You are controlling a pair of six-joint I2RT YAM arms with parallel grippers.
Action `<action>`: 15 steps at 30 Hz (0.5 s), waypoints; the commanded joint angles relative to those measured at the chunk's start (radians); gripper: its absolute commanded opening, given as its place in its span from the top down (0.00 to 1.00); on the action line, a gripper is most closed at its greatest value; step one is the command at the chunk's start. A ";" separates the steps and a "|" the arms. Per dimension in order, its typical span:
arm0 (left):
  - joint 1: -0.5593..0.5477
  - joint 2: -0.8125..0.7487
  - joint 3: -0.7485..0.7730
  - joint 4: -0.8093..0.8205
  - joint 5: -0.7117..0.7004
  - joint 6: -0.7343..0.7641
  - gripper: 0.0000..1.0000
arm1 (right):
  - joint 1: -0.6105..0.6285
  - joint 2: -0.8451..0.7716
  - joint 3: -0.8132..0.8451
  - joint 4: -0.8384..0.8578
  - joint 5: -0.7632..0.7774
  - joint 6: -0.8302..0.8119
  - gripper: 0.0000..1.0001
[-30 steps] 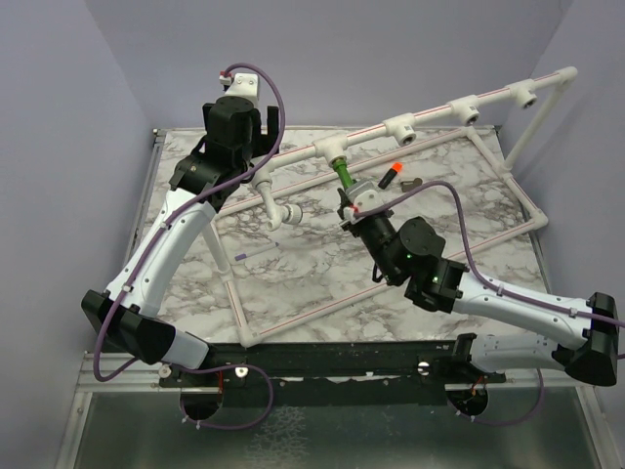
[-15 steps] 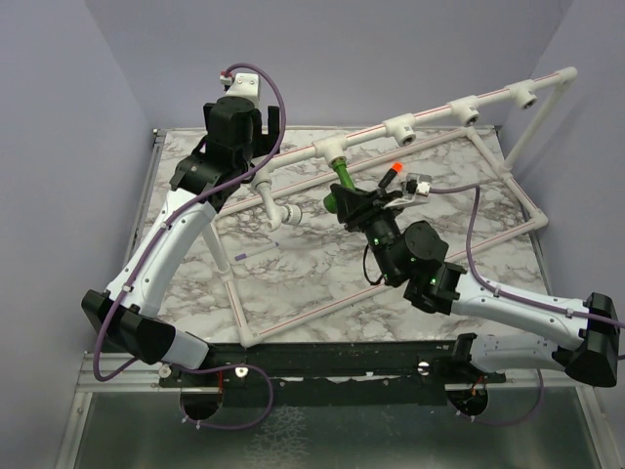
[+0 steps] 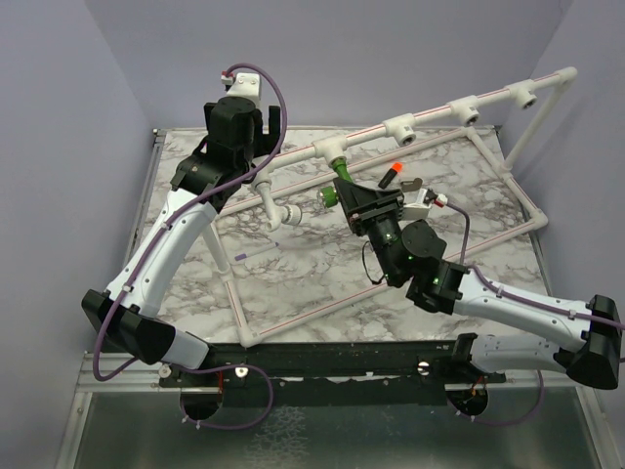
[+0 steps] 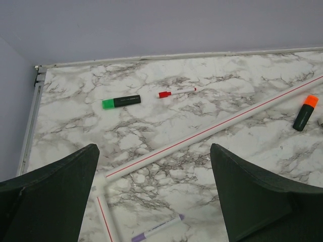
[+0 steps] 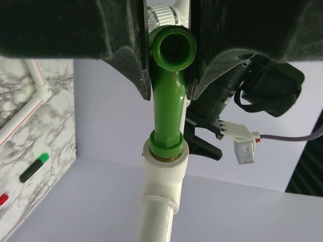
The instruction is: Install the water faucets
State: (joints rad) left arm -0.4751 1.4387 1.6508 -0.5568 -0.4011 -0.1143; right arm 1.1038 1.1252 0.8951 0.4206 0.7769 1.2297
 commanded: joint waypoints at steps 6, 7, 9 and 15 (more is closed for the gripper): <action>-0.039 -0.046 -0.018 -0.046 0.014 0.012 0.07 | -0.001 0.023 0.037 -0.096 -0.121 0.257 0.97; -0.040 -0.046 -0.017 -0.046 0.012 0.013 0.07 | -0.001 0.025 0.043 -0.113 -0.128 0.257 0.91; -0.040 -0.047 -0.020 -0.046 0.010 0.014 0.07 | -0.001 0.024 0.054 -0.149 -0.130 0.249 0.75; -0.040 -0.046 -0.022 -0.043 0.010 0.014 0.07 | -0.001 -0.016 0.034 -0.193 -0.108 0.205 0.46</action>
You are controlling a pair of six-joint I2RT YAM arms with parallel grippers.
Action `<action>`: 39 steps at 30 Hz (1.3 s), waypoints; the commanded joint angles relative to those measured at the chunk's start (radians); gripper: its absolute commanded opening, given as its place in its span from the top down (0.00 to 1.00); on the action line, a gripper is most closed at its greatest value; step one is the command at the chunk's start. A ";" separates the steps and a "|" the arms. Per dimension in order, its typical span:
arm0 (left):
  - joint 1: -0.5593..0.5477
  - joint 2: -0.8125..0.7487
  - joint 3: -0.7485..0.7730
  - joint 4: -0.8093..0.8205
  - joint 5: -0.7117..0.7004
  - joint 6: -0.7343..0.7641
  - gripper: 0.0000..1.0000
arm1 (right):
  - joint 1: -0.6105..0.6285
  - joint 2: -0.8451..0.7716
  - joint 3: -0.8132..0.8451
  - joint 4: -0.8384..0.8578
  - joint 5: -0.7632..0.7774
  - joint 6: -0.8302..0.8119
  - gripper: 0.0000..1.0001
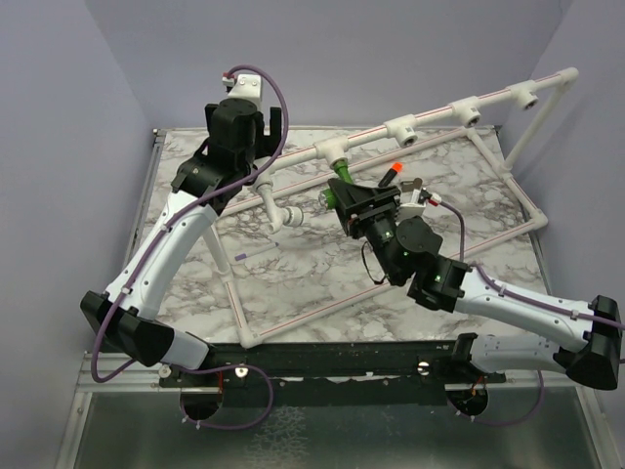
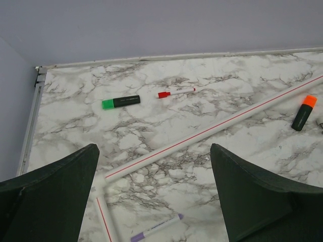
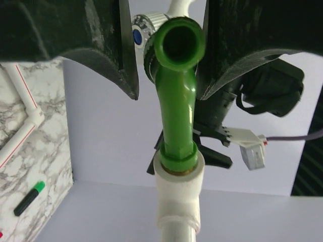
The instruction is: Install the water faucets
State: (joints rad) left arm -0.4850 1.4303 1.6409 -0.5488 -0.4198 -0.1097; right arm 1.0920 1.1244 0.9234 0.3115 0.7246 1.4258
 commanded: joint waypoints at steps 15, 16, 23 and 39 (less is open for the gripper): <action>-0.030 -0.028 -0.007 -0.051 0.032 0.010 0.07 | 0.011 -0.174 -0.036 -0.155 -0.025 -0.230 0.22; -0.030 -0.027 -0.007 -0.051 0.032 0.010 0.07 | 0.011 -0.188 -0.035 -0.179 -0.017 -0.251 0.22; -0.032 -0.023 -0.003 -0.051 0.033 0.011 0.07 | 0.011 -0.294 -0.041 -0.241 0.059 -0.542 0.20; -0.033 -0.019 -0.002 -0.051 0.026 0.019 0.07 | 0.011 -0.347 0.105 -0.270 -0.164 -1.645 0.19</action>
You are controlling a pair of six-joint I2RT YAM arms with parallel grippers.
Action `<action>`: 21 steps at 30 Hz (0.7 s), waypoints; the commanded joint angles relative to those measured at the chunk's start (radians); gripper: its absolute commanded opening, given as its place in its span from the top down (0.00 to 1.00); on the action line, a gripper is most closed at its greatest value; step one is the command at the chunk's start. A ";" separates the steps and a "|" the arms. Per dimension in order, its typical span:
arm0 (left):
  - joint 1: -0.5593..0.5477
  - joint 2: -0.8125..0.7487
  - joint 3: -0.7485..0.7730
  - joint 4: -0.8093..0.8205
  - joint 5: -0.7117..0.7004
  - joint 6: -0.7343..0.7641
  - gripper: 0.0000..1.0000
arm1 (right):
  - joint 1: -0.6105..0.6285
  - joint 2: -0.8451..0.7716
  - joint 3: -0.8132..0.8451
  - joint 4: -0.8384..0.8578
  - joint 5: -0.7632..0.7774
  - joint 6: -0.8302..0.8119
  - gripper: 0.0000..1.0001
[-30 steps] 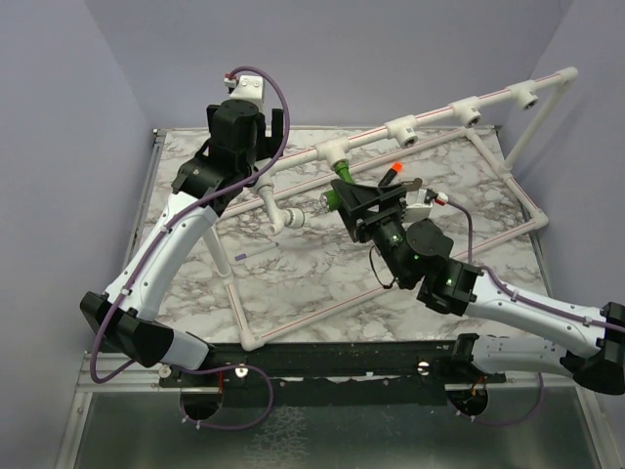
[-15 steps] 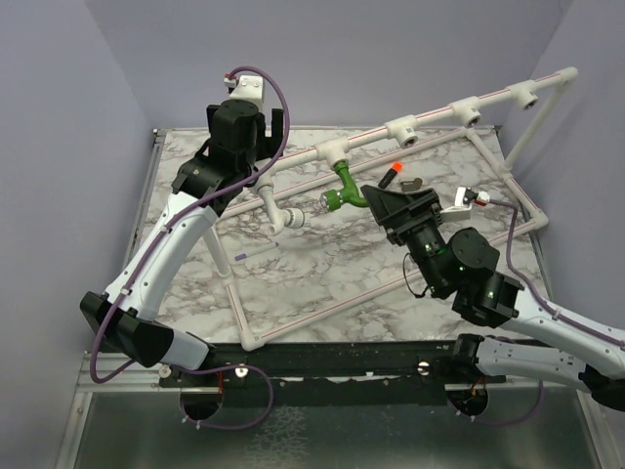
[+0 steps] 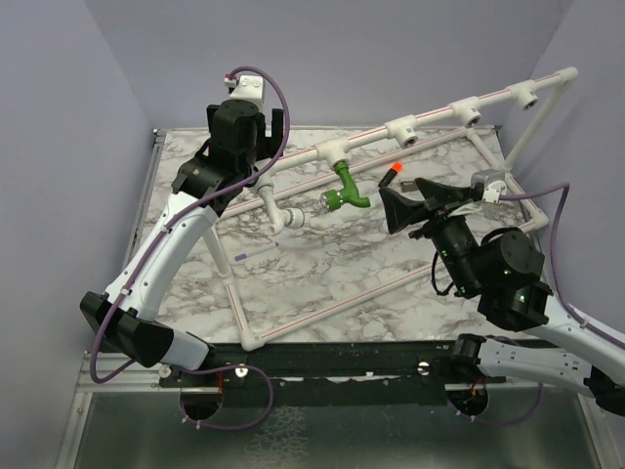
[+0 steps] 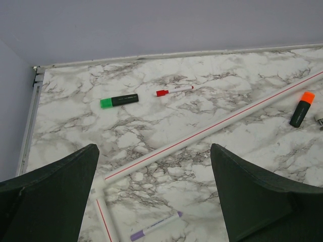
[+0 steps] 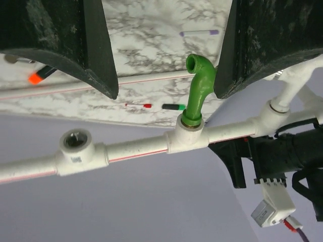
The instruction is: Install the water faucets
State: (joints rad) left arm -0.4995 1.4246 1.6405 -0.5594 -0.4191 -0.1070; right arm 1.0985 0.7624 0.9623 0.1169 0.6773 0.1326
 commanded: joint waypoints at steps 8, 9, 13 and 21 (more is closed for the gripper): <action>-0.020 -0.010 -0.004 -0.040 0.020 0.022 0.07 | 0.004 0.050 0.141 -0.261 -0.365 -0.847 0.15; -0.020 -0.010 -0.005 -0.040 0.020 0.023 0.07 | 0.004 0.057 0.146 -0.291 -0.399 -0.898 0.14; -0.022 -0.009 -0.002 -0.040 0.015 0.024 0.07 | 0.006 0.107 0.182 -0.389 -0.482 -1.086 0.13; -0.022 0.000 0.002 -0.043 0.016 0.027 0.07 | 0.006 0.216 0.209 -0.413 -0.436 -1.370 0.12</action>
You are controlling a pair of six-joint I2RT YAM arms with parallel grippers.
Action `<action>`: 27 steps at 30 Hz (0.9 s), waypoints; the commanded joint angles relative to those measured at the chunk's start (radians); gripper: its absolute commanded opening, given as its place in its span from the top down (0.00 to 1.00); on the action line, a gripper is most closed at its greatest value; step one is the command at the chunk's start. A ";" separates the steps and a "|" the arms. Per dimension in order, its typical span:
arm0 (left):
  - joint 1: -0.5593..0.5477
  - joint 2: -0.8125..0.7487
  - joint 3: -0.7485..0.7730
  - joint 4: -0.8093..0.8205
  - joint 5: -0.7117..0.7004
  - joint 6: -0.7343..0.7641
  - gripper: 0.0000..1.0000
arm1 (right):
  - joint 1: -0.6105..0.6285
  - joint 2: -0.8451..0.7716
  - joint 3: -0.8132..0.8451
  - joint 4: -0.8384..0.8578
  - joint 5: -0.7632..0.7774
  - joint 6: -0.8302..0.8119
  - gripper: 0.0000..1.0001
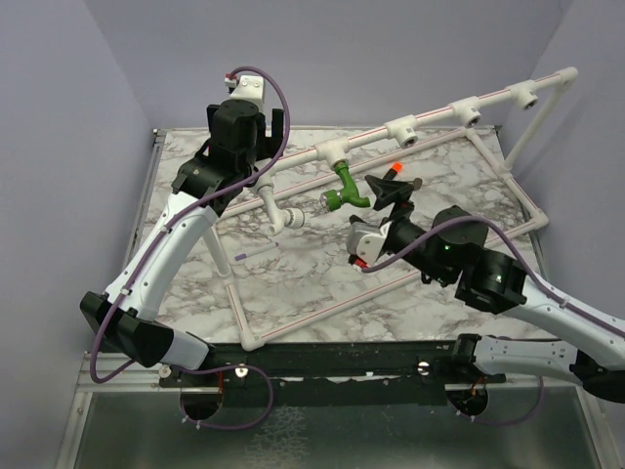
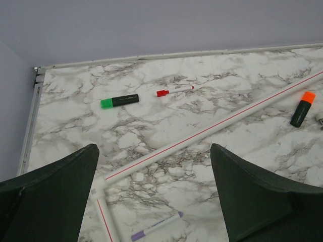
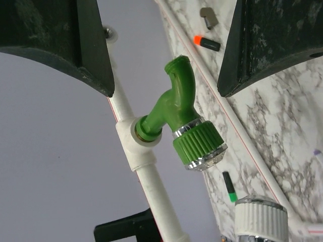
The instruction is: Install the water faucets
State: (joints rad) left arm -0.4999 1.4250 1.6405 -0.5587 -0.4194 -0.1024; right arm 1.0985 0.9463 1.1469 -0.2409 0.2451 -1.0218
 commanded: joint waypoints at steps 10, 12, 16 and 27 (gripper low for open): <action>-0.023 0.004 0.002 -0.043 0.009 0.028 0.07 | 0.008 0.096 -0.092 0.223 0.089 -0.485 0.16; -0.023 0.003 0.001 -0.042 0.005 0.031 0.07 | 0.008 0.105 -0.109 0.260 0.112 -0.523 0.18; -0.023 0.006 0.001 -0.043 0.009 0.032 0.07 | 0.008 0.112 -0.149 0.363 0.113 -0.573 0.22; -0.025 0.007 0.001 -0.044 0.010 0.032 0.07 | 0.014 0.149 -0.222 0.496 0.148 -0.567 0.50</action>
State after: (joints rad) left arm -0.5018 1.4250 1.6405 -0.5560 -0.4198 -0.0910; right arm 1.1007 1.0782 0.9527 0.1898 0.3550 -1.5219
